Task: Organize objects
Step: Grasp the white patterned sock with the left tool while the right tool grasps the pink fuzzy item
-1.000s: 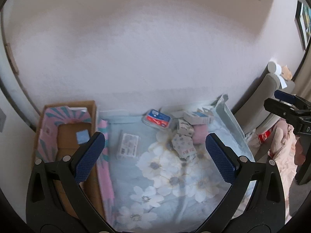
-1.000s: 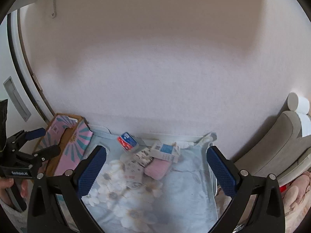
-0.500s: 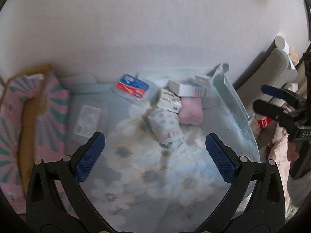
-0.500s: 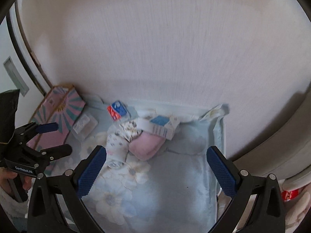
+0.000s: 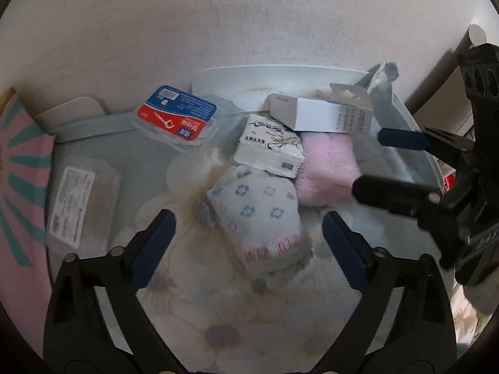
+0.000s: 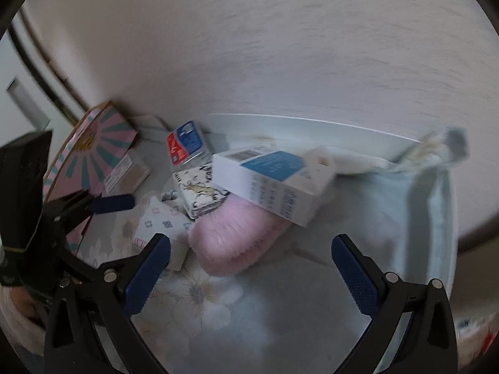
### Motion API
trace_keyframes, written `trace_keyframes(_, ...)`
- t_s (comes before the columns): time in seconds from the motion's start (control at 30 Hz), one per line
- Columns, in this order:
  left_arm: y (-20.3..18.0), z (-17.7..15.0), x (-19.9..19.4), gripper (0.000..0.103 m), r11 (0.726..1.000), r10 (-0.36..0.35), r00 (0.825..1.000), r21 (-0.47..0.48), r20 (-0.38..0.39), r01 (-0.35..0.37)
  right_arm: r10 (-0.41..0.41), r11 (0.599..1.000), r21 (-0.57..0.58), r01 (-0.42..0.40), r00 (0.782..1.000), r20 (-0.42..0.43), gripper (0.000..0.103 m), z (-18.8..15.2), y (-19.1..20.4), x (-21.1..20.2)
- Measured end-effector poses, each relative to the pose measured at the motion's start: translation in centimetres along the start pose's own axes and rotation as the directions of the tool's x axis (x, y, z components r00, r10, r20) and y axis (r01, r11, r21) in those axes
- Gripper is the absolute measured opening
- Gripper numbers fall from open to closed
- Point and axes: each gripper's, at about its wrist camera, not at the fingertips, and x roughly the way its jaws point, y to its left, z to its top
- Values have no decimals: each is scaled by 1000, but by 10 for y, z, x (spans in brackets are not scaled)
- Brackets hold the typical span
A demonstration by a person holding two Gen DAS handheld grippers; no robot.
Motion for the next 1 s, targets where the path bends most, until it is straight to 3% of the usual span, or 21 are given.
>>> trace_keyframes(0.13, 3, 2, 10, 75, 999, -11, 1000, 31, -16, 12, 42, 990, -135, -41, 999, 5, 103, 1, 8, 10)
trace_keyframes(0.37, 6, 2, 12, 54, 995, -66, 997, 73, -42, 69, 16, 946, -323, -24, 999, -27, 103, -2, 13, 22)
trace_keyframes(0.43, 3, 3, 13, 53, 994, -66, 997, 85, -46, 69, 7, 934, -358, -19, 999, -35, 102, -2, 15, 26)
trace_keyframes(0.5, 4, 3, 12, 52, 994, -68, 997, 87, -48, 72, -5, 921, -390, -10, 999, -36, 95, -2, 17, 28)
trace_keyframes(0.63, 8, 4, 12, 48, 994, -81, 995, 72, -51, 84, -10, 911, -413, -18, 998, -64, 73, -2, 19, 35)
trace_keyframes(1.0, 10, 3, -14, 44, 991, -124, 992, 38, -35, 125, -41, 921, -389, 18, 998, -49, 44, -1, 30, 15)
